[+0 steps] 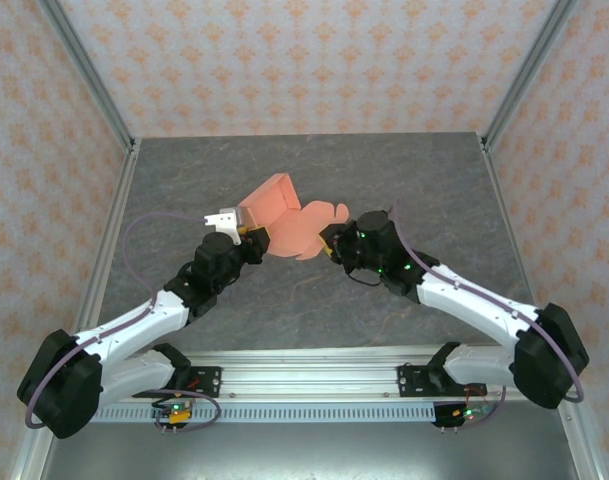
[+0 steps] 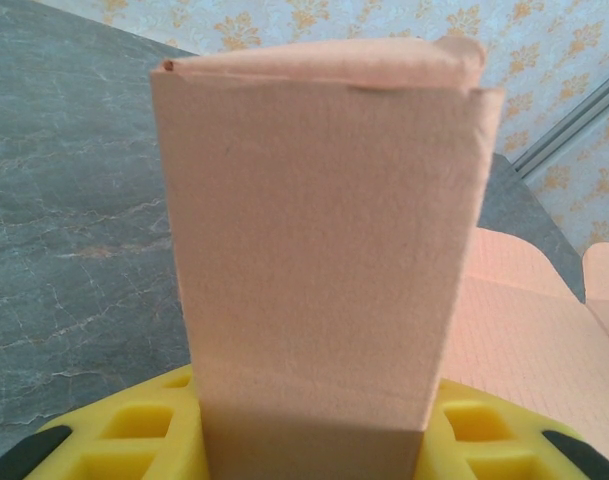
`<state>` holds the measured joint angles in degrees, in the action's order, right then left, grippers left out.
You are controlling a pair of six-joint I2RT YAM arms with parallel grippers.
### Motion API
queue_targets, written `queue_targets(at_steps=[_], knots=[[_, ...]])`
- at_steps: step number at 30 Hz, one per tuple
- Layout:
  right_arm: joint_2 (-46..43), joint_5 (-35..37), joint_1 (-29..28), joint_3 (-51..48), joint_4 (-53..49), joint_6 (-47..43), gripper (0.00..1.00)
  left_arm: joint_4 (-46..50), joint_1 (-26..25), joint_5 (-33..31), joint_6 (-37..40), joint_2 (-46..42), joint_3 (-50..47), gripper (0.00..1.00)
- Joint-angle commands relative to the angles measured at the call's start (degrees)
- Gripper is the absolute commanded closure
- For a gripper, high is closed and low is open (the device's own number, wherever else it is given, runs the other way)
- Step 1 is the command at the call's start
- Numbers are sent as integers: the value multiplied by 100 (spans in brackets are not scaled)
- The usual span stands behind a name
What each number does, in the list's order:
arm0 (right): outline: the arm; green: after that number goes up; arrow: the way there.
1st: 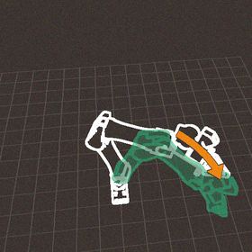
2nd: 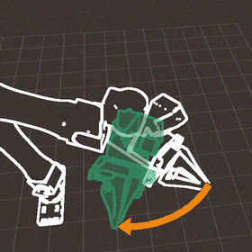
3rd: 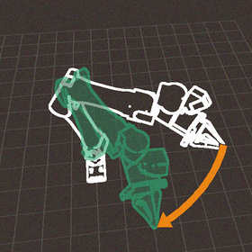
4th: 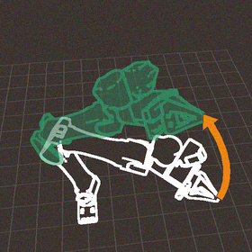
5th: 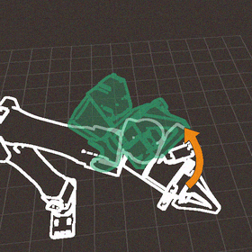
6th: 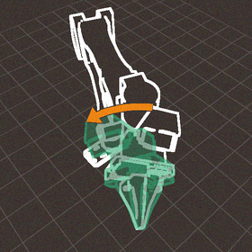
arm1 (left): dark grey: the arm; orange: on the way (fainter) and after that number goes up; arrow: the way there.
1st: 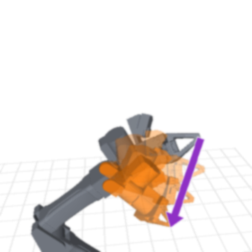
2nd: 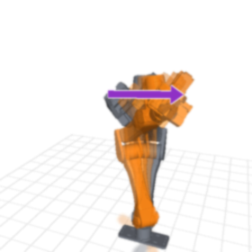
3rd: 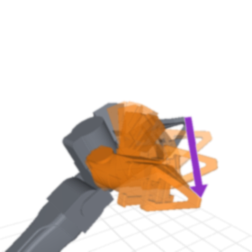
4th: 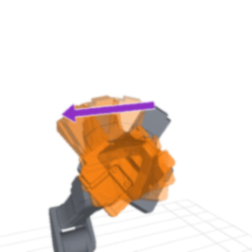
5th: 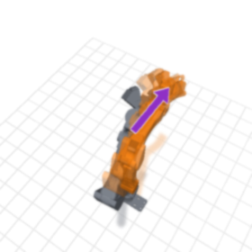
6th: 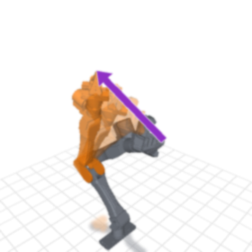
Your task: Fold the paper box
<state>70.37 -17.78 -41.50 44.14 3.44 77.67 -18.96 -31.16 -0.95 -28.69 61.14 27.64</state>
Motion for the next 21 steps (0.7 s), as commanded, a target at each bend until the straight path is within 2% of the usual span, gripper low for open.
queue_targets(at_steps=[1,4,7,9,10,12,13,21], knots=[[245,73,-16,169,189,-68,99,-280,-45,12,-60,3,101,67],[438,98,-16,348,24,-370,100,-191,-45,66,-76,-23,127,57],[592,244,-9,630,-389,-987,100,44,-47,28,-80,-138,154,36],[698,347,30,980,-905,-1757,100,323,-40,-72,-110,-304,171,24],[751,425,44,1180,-1213,-2122,100,479,-40,-137,-105,-397,182,21],[850,621,45,1565,-1746,-3101,100,868,-40,-279,-108,-656,179,4],[894,760,45,1709,-1986,-3453,100,1070,-41,-374,-128,-787,181,1],[1636,1271,97,3313,-4058,-7474,100,2179,-30,-570,407,-2181,-18,0]])
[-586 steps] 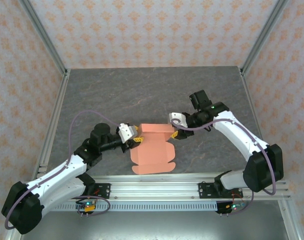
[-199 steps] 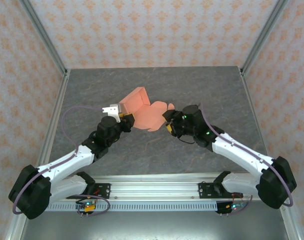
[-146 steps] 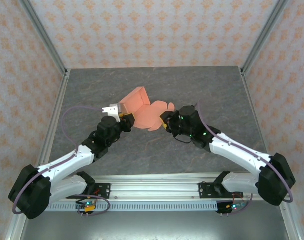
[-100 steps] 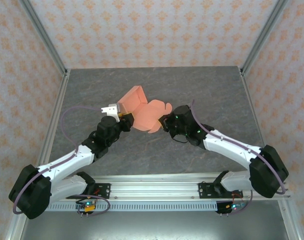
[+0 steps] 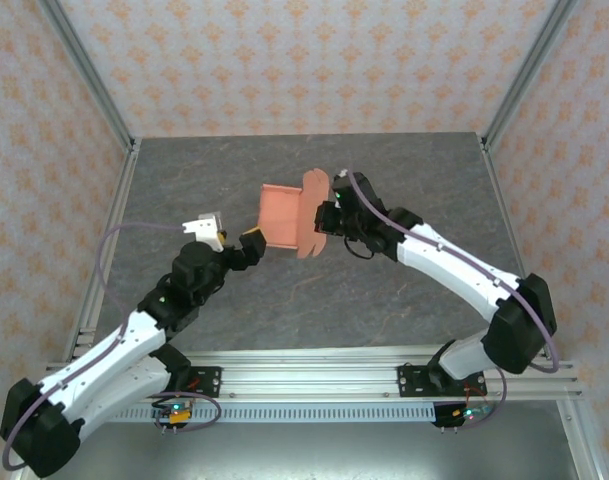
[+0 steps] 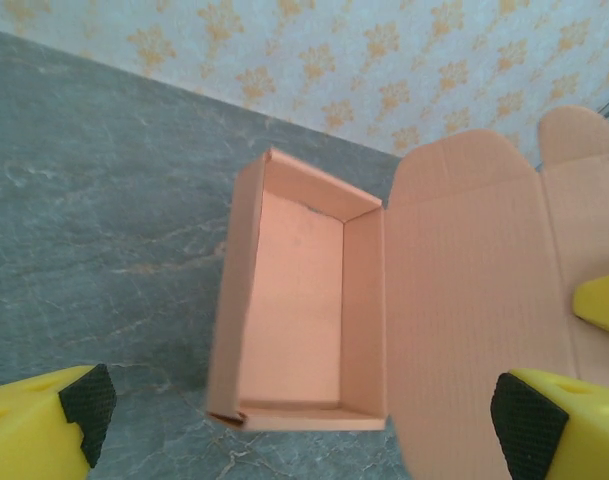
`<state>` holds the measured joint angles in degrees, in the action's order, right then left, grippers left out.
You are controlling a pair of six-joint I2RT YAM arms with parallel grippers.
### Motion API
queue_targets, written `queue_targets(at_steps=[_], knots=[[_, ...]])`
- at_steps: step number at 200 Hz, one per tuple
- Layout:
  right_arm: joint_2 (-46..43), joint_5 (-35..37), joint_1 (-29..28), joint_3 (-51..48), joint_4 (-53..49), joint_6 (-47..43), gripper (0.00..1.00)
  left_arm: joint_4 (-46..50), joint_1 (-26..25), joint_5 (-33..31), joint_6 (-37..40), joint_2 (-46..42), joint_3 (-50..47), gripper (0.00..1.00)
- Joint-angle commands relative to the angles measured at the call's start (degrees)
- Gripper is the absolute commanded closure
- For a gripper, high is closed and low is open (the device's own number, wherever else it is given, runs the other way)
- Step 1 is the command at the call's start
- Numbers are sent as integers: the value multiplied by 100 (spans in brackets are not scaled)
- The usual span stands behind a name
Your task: Fold the paper box
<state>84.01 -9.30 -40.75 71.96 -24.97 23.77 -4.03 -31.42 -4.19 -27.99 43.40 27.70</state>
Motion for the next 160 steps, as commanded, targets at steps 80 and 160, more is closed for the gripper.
queue_targets(at_steps=[80,160], knots=[[913,443,-17,1558,-3301,-6000,100,827,57,530,962,-284,-44,0],[1130,-156,-29,1698,-2031,-8051,67,-1028,57,1561,1436,-168,-920,1]])
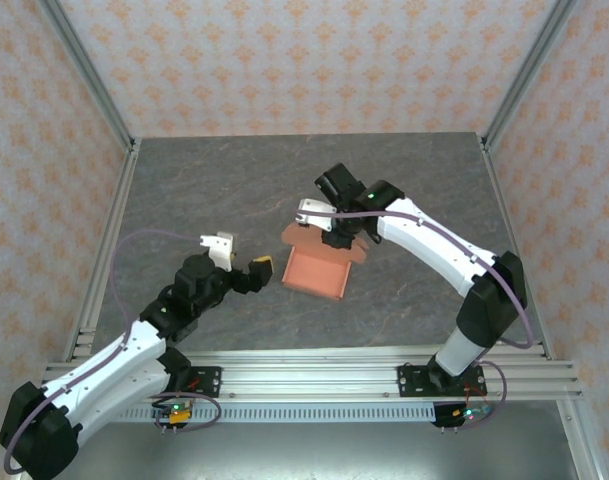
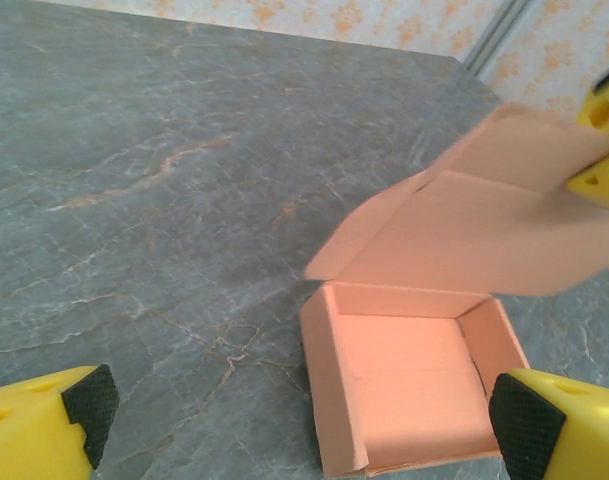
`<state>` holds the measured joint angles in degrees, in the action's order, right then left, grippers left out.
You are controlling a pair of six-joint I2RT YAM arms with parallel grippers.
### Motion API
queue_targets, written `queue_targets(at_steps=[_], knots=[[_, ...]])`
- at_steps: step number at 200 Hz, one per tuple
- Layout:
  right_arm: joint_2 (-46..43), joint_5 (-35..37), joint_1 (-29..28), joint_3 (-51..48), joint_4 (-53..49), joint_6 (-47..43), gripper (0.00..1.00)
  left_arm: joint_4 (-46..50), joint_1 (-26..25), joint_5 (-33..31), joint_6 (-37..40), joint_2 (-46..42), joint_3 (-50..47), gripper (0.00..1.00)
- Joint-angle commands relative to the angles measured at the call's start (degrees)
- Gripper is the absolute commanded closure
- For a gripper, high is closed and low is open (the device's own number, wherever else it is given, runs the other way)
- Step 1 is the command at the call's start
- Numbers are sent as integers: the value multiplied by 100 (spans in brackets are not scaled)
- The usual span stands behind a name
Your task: Fold the paper box
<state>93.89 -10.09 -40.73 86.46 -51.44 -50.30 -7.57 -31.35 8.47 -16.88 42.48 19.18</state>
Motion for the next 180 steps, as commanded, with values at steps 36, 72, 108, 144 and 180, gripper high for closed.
queue_targets(at_steps=[36,72,108,144,180], knots=[[-489,234,-19,-405,1804,50,62,-562,48,311,691,365,88,1],[-1627,282,212,-1274,2219,2552,50,-612,48,564,968,1216,508,3],[-2575,-810,775,-2648,2753,4804,42,-133,40,798,1329,1808,1277,7],[-2899,-1641,1391,-3378,2939,6142,36,282,47,727,1334,2258,1872,13],[-2637,-1440,1839,-3302,2587,7773,30,978,86,461,321,2779,2592,14]])
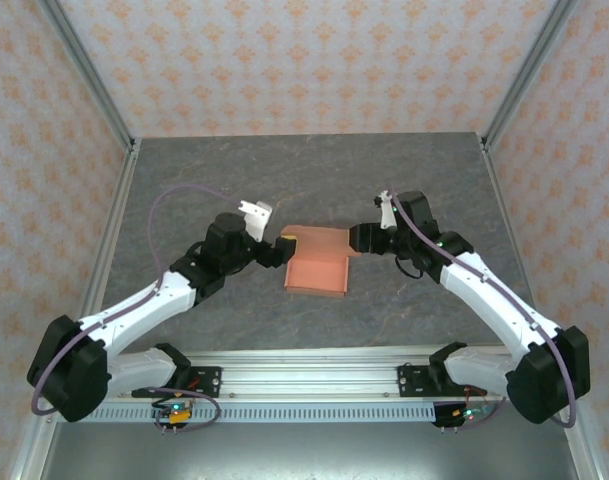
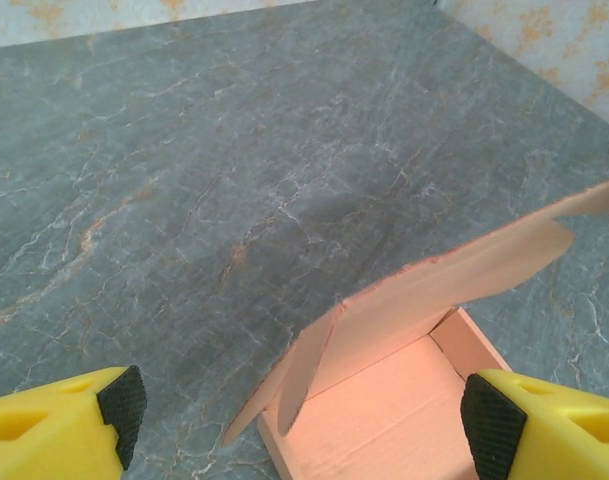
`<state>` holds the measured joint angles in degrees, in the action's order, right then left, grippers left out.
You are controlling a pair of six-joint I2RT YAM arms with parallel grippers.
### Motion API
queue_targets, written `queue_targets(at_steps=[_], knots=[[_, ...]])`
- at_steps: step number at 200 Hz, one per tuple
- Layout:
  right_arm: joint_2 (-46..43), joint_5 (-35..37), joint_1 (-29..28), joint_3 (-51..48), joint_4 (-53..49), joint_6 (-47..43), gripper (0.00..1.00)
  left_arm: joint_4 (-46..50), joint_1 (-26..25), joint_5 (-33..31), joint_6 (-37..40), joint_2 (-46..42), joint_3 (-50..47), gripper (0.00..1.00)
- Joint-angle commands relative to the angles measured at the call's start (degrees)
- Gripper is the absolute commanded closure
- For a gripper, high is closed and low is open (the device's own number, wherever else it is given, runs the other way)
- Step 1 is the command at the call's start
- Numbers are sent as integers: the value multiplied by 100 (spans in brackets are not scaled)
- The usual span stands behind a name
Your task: Fold the paper box
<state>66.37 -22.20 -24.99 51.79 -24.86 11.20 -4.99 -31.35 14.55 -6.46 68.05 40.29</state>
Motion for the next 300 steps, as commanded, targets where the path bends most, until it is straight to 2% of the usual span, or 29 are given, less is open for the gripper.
queue_targets(at_steps=[1,23,40,63,86,95,123,152,177,197,217,240,266,281,300], knots=[[114,-288,279,169,-71,1649,30,750,90,-137,-763,228,507,14],[319,-464,376,227,-36,2713,30,1126,138,-71,-1954,159,862,11],[430,-606,397,251,56,3525,30,1418,173,-311,-3053,35,1056,0],[561,-882,417,227,440,4169,29,2015,372,-234,-3808,29,1422,0],[566,-680,477,301,359,4524,29,2252,599,-364,-4868,-29,1379,0],[571,-550,506,401,202,4571,29,2350,652,-421,-5361,8,1335,4],[708,-507,638,600,66,4714,28,1720,628,-46,-6263,142,955,7],[1022,-939,1148,660,243,4883,26,1831,632,-145,-6621,207,773,9],[1546,-1256,1319,976,43,4747,25,1627,613,167,-7184,341,534,10],[1938,-1739,1272,1001,249,4850,26,1344,604,310,-7395,548,458,13],[2228,-1769,1210,1007,409,4718,30,1362,605,335,-7353,868,647,19],[2495,-1953,1123,1169,307,4506,33,1256,591,492,-7480,1241,796,22],[2436,-1922,844,1086,363,4653,32,822,440,624,-7864,1500,718,23],[2355,-1941,703,997,485,4764,36,777,343,598,-7863,1639,784,24],[2255,-1878,589,941,491,4803,44,664,274,678,-7887,1815,874,34]])
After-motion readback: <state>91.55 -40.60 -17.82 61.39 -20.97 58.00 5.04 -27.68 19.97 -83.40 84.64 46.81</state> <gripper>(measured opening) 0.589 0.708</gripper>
